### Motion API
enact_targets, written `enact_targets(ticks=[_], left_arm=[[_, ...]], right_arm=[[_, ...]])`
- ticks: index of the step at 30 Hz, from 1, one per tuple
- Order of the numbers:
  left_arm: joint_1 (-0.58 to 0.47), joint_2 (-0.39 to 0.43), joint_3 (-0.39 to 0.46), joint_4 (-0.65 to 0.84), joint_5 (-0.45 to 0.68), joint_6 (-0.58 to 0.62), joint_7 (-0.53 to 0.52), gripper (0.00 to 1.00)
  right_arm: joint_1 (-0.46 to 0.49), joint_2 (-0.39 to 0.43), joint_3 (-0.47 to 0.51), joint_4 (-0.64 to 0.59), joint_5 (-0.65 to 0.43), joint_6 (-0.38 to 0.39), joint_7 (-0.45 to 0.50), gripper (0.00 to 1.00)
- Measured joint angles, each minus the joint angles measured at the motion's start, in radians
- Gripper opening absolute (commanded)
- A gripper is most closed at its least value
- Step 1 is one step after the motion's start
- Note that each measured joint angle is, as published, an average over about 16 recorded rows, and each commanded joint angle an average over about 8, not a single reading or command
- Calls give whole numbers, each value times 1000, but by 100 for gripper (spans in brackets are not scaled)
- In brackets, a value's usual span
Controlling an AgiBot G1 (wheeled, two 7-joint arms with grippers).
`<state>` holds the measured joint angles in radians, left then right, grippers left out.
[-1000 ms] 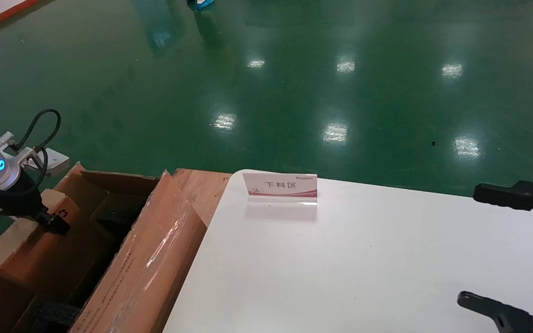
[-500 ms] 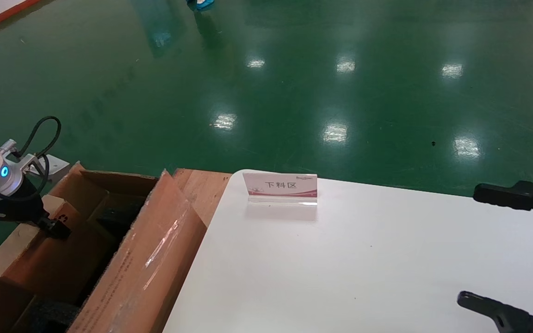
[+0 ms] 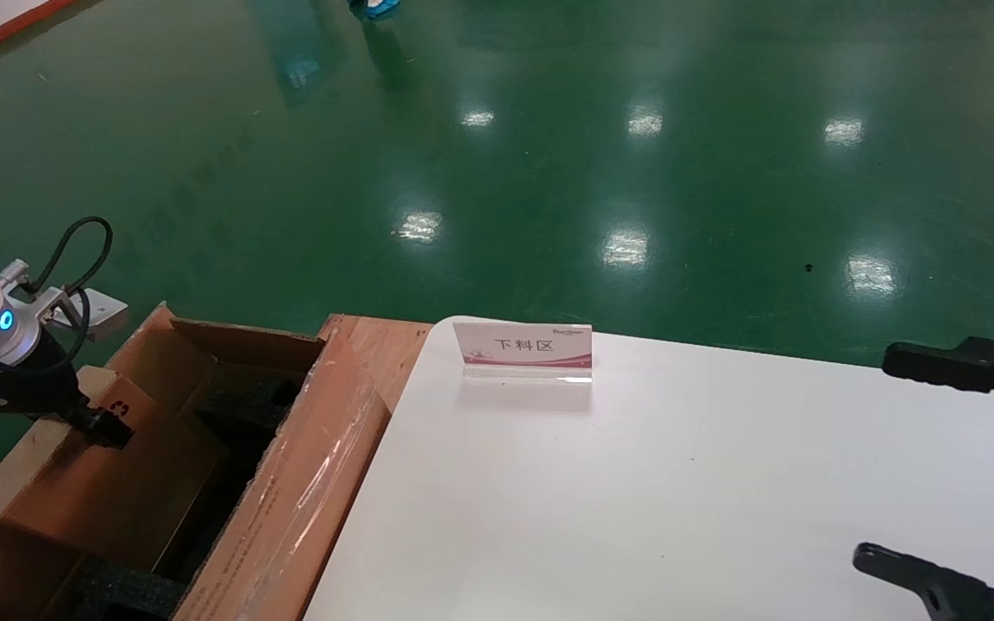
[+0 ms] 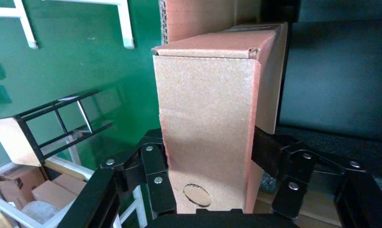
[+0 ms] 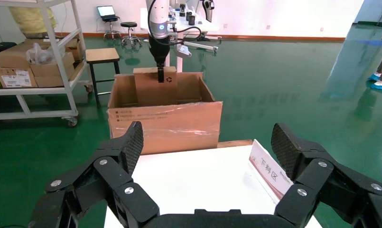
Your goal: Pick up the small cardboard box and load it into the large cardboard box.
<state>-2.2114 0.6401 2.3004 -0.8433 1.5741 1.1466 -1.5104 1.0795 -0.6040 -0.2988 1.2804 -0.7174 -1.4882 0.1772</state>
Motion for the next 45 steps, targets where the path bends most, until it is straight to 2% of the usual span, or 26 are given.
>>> enact_targets(ticks=[20,36,45], left_arm=[[-30,-16,-20,-44,-7,-30,24,100],[-196,-157,-143,-371,-41,-248,147,100],[-200,-182,-226,-483,-71,-312,212,100]], right_arm=[[0,0,0,0,0,0,0,100],[1,0,-1,-1,0,0,-1,100],[1,0,-1,-1,0,0,-1,100]])
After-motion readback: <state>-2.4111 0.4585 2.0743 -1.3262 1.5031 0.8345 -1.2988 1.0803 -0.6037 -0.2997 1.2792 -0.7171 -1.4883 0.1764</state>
